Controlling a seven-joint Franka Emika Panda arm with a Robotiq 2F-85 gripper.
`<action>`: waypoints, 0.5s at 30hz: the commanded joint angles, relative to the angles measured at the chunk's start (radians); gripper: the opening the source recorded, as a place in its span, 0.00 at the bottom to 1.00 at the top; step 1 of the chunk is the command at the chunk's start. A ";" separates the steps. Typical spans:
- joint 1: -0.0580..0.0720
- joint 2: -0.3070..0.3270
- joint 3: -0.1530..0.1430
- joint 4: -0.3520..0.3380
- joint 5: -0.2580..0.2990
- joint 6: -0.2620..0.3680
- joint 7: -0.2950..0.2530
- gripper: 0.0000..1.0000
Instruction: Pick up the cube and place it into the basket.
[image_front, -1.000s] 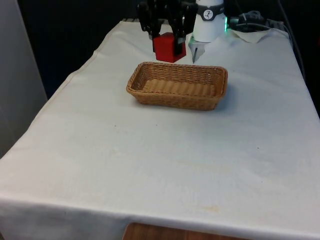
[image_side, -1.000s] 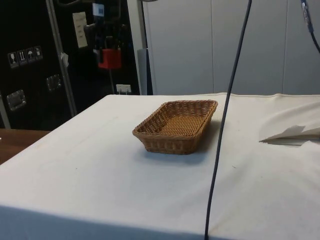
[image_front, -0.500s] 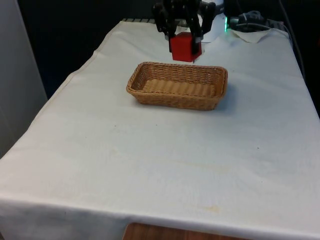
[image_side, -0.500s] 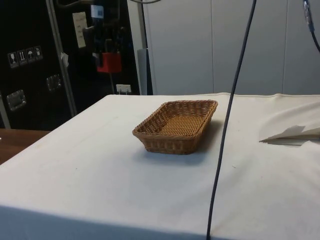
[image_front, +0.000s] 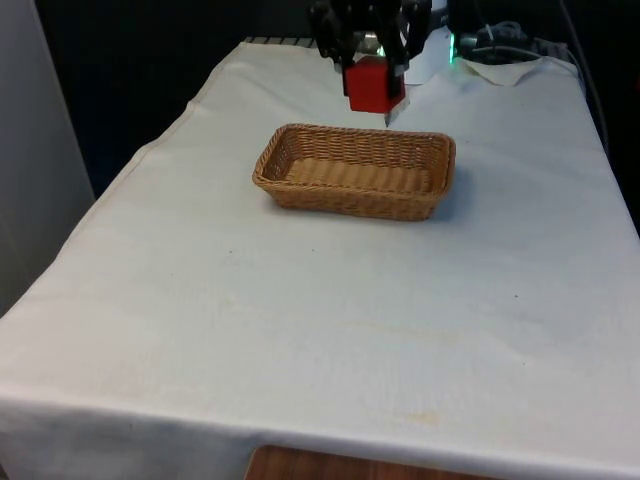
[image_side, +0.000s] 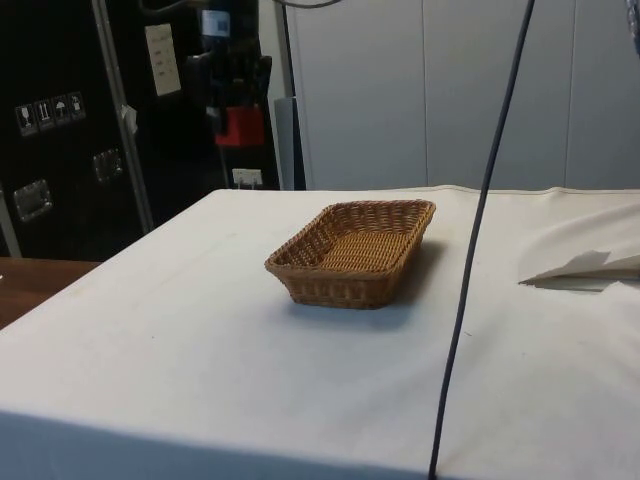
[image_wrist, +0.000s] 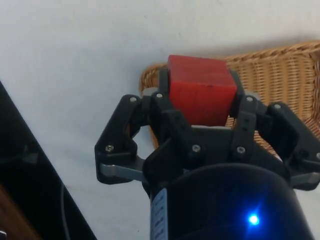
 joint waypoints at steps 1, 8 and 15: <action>0.001 -0.017 -0.002 -0.022 -0.006 0.020 -0.003 0.02; -0.005 -0.060 -0.004 -0.085 -0.009 0.035 -0.020 0.02; -0.007 -0.132 -0.010 -0.187 -0.021 0.090 -0.034 0.02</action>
